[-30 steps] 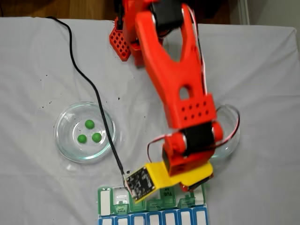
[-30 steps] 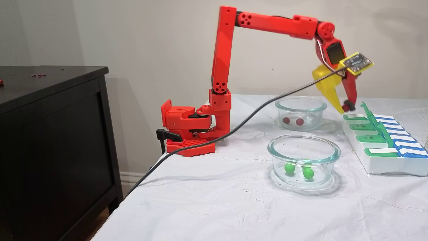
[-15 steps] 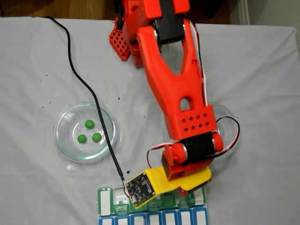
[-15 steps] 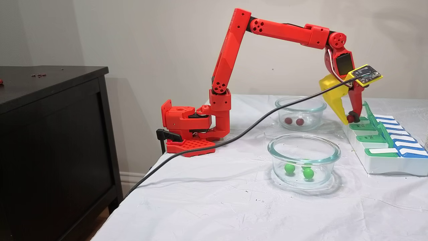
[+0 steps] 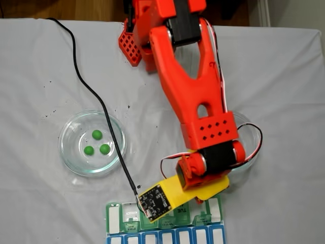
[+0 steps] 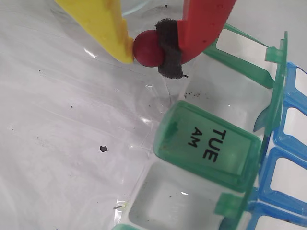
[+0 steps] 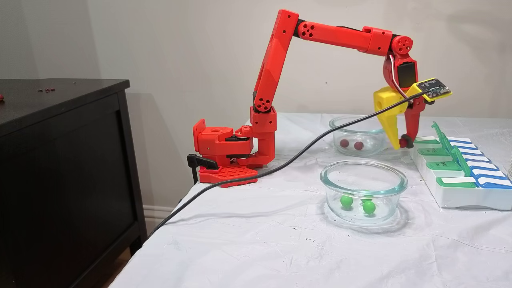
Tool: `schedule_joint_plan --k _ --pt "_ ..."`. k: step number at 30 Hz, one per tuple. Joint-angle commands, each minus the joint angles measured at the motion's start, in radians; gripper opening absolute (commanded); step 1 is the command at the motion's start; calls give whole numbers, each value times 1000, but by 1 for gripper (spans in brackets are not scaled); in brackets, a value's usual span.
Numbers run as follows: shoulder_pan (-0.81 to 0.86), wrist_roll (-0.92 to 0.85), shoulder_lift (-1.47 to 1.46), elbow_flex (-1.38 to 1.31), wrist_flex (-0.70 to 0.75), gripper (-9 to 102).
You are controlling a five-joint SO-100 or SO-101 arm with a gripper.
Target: Sort medicines into box.
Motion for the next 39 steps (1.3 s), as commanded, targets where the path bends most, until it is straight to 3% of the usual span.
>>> schedule_joint_plan --k 1,28,39 --pt "8 -14 179 -104 -15 0" --pt "3 48 213 29 -265 0" --pt "-2 31 215 81 -288 0"
